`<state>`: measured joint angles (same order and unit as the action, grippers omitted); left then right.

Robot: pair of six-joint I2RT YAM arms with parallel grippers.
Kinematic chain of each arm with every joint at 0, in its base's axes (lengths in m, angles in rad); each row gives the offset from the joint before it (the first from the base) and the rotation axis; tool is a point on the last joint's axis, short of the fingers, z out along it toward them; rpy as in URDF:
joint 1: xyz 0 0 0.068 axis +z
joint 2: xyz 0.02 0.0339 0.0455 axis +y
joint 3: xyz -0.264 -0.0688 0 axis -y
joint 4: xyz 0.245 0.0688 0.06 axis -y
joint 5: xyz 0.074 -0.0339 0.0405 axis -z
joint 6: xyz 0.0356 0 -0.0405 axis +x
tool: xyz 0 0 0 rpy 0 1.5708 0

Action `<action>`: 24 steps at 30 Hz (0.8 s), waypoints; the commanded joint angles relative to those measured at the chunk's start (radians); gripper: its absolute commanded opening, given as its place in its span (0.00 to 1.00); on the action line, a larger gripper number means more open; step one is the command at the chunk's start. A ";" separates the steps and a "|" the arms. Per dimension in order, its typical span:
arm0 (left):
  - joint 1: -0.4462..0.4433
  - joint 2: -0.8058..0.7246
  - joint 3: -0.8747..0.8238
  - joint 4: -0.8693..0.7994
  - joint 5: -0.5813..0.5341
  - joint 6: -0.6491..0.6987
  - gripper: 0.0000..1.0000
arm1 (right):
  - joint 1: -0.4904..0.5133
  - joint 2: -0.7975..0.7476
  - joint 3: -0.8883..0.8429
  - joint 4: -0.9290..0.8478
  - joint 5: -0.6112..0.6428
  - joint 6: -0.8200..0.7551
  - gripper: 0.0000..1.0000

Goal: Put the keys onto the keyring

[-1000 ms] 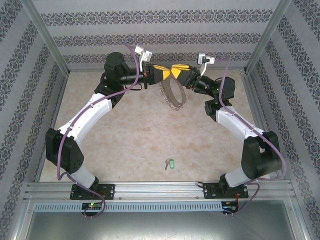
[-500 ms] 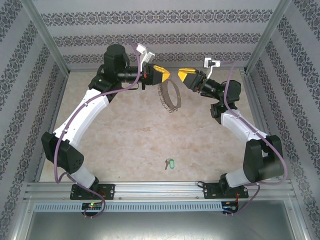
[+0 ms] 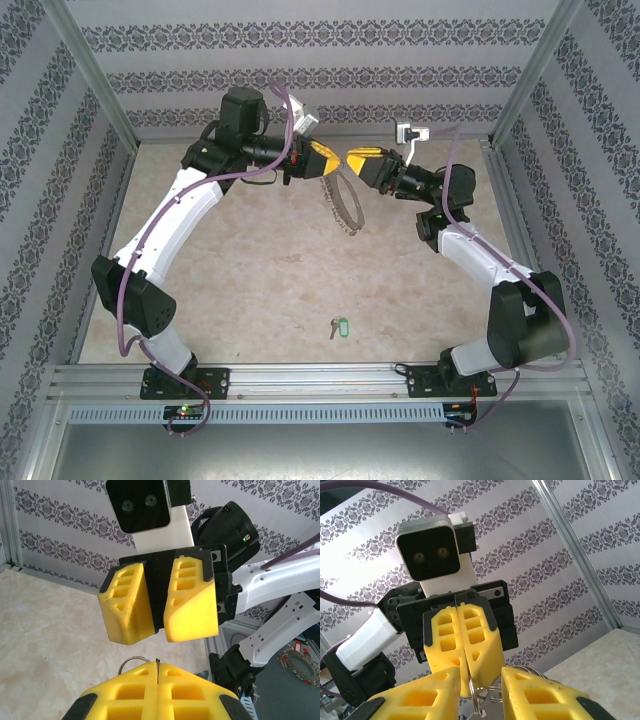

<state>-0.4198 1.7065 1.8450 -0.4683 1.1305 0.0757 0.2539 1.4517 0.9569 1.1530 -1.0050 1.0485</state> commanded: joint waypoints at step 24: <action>-0.011 0.012 0.069 -0.003 0.051 0.021 0.00 | 0.046 -0.054 -0.046 0.041 -0.016 -0.027 0.21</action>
<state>-0.4198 1.7069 1.8790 -0.4873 1.1488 0.0906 0.2863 1.4174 0.9195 1.1553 -1.0092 1.0439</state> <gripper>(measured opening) 0.051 0.218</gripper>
